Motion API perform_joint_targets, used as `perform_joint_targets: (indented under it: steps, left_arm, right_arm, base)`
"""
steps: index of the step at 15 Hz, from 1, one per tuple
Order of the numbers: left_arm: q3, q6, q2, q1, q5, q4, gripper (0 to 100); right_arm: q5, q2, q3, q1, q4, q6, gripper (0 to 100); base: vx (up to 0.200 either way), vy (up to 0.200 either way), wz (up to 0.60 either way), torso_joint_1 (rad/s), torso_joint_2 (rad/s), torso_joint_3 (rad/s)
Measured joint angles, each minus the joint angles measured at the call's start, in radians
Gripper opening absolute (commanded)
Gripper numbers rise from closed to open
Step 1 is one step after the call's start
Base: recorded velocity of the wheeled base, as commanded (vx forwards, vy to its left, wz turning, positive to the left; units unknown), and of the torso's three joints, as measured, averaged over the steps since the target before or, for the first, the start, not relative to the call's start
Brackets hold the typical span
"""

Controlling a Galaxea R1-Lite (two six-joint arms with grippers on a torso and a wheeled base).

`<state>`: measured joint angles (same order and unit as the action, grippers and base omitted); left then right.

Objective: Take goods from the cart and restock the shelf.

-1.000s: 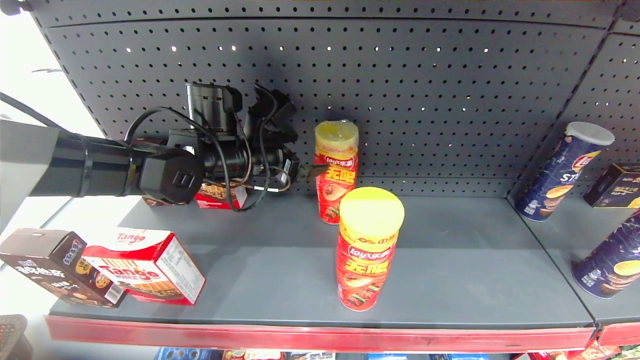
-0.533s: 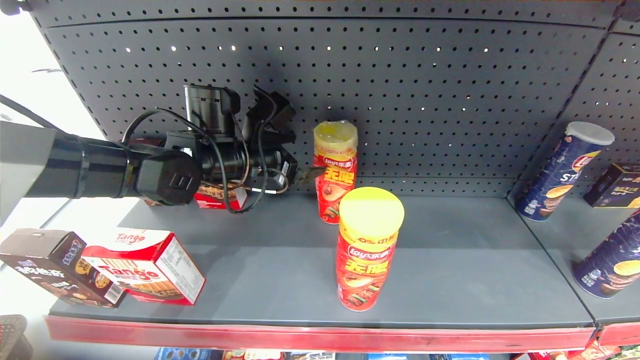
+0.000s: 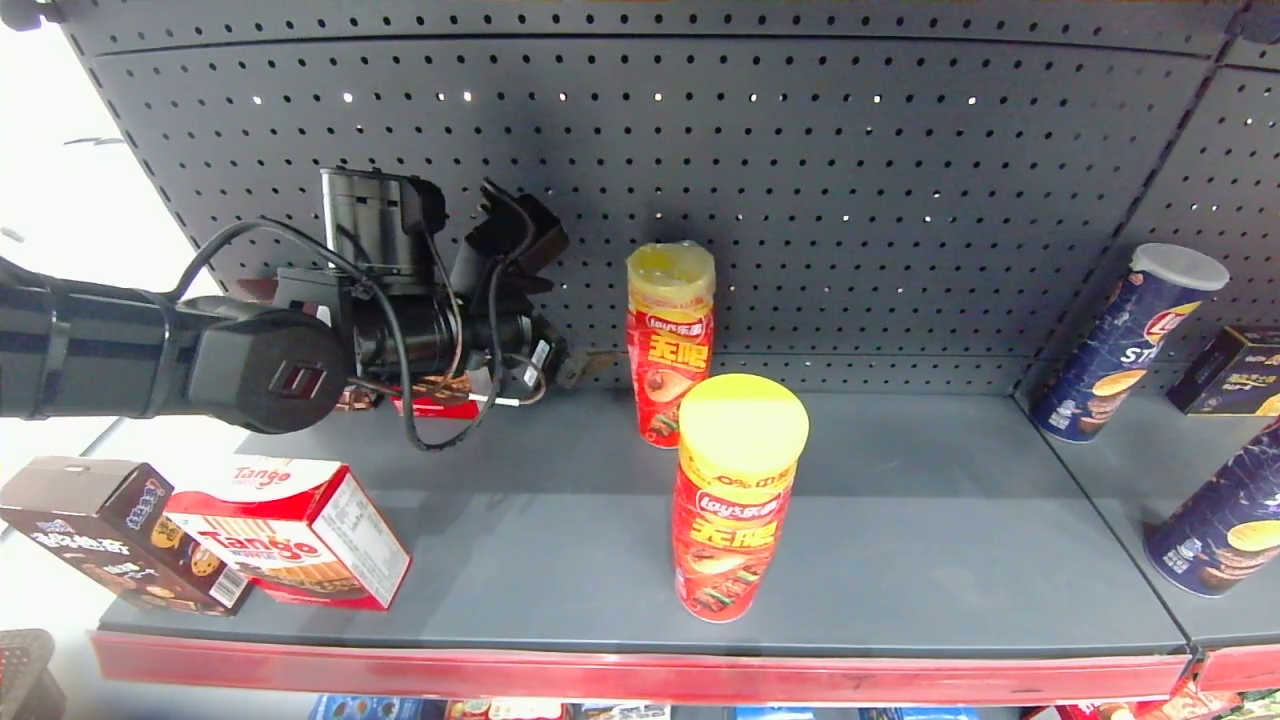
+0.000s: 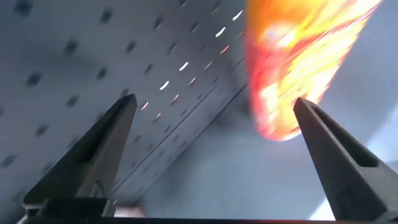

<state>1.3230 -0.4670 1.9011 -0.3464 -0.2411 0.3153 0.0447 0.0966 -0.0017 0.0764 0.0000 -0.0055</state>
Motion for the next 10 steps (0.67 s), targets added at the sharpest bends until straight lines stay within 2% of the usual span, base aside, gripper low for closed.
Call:
perform_joint_targets:
  steps: [1, 3, 4, 10]
  left_arm:
    - [-0.011, -0.009, -0.004, -0.005, 0.038, 0.000, 100]
    - [-0.026, -0.013, -0.007, -0.015, 0.154, 0.000, 100]
    - [-0.029, -0.011, -0.006, -0.019, 0.171, 0.000, 100]
    - [-0.024, -0.002, 0.061, -0.023, 0.176, 0.014, 100]
  right_arm:
    - [0.000, 0.000, 0.000, 0.000, 0.000, 0.000, 100]
    - [0.000, 0.000, 0.000, 0.000, 0.000, 0.000, 100]
    - [0.000, 0.000, 0.000, 0.000, 0.000, 0.000, 100]
    - [0.000, 0.000, 0.000, 0.000, 0.000, 0.000, 100]
  base:
    - [0.000, 0.000, 0.00, 0.000, 0.00, 0.000]
    - [0.000, 0.000, 0.00, 0.000, 0.00, 0.000]
    - [0.000, 0.000, 0.00, 0.000, 0.00, 0.000]
    - [0.000, 0.000, 0.00, 0.000, 0.00, 0.000]
